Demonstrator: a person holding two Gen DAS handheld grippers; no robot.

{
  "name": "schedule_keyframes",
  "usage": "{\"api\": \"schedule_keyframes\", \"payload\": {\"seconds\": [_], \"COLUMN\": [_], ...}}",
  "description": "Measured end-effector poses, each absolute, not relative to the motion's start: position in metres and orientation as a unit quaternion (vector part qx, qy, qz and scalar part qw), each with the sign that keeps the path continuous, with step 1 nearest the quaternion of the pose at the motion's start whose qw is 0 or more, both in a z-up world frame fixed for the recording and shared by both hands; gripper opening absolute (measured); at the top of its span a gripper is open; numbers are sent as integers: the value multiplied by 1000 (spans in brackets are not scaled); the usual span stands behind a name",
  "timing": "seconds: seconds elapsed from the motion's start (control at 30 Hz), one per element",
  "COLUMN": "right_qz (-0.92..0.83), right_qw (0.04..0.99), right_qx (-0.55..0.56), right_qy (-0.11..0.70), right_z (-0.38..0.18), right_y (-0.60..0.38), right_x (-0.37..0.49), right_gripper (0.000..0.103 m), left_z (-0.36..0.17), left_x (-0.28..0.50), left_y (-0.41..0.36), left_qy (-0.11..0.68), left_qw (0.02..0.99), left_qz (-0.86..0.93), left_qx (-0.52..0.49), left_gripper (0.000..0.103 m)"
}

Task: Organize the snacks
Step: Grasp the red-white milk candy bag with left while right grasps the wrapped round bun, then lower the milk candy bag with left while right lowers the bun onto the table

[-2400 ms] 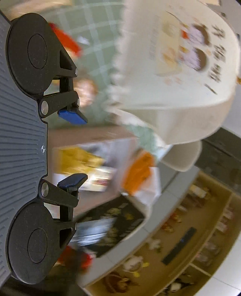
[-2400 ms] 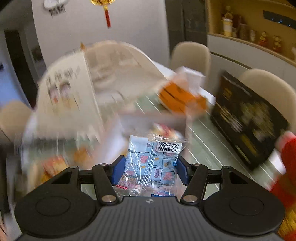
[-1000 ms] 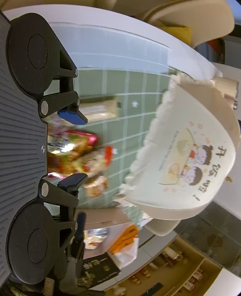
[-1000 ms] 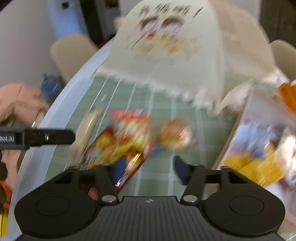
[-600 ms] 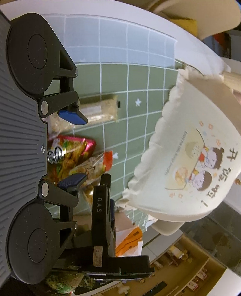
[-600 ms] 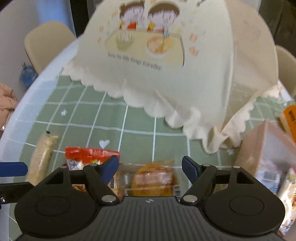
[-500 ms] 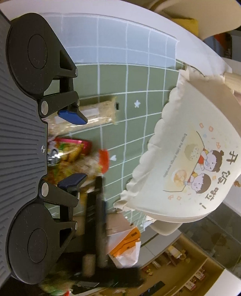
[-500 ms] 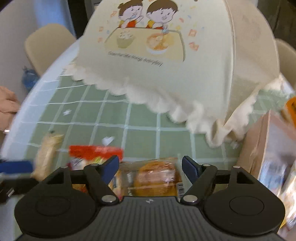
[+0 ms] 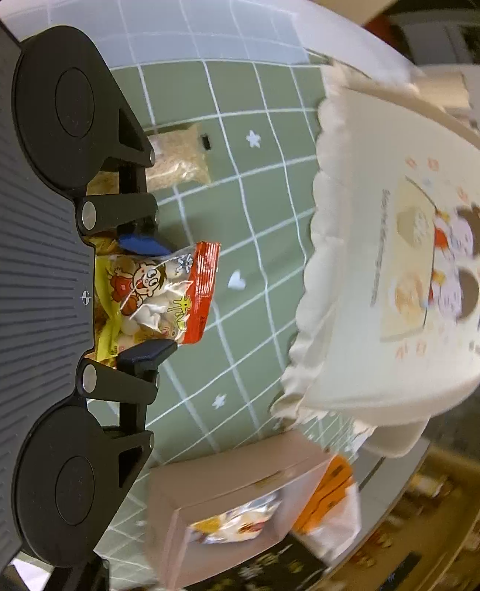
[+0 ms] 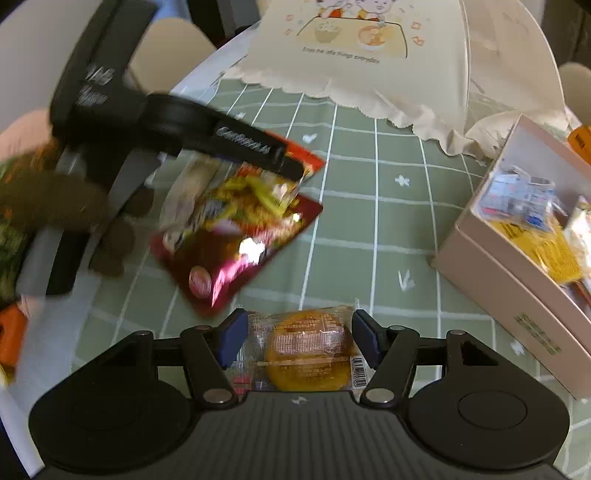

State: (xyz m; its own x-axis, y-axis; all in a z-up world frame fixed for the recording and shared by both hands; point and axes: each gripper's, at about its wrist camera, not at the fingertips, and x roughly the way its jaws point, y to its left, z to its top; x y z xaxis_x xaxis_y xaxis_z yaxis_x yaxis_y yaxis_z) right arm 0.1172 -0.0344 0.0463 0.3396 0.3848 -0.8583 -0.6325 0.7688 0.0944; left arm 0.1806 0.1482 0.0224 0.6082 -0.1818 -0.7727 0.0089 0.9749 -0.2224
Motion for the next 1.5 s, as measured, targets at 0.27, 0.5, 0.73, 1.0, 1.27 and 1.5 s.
{"api": "schedule_keyframes", "payload": {"seconds": [0.27, 0.5, 0.73, 1.0, 1.27, 1.5], "right_qz": [305, 309, 300, 270, 260, 250], "right_qw": [826, 840, 847, 857, 858, 858], "right_qx": [-192, -184, -189, -121, -106, -108], "right_qy": [434, 406, 397, 422, 431, 436], "right_z": [43, 48, 44, 42, 43, 46], "right_y": [-60, -95, -112, -116, -116, -116], "right_x": [74, 46, 35, 41, 33, 33], "right_gripper": [67, 69, 69, 69, 69, 69], "left_z": [36, 30, 40, 57, 34, 20], "left_x": [116, 58, 42, 68, 128, 128], "left_y": [120, 96, 114, 177, 218, 197], "left_qy": [448, 477, 455, 401, 399, 434], "left_qw": [877, 854, 856, 886, 881, 881], "left_qz": [-150, -184, -171, -10, 93, 90], "left_qx": [-92, -95, -175, -233, -238, -166], "left_gripper": [48, 48, 49, 49, 49, 34]}}
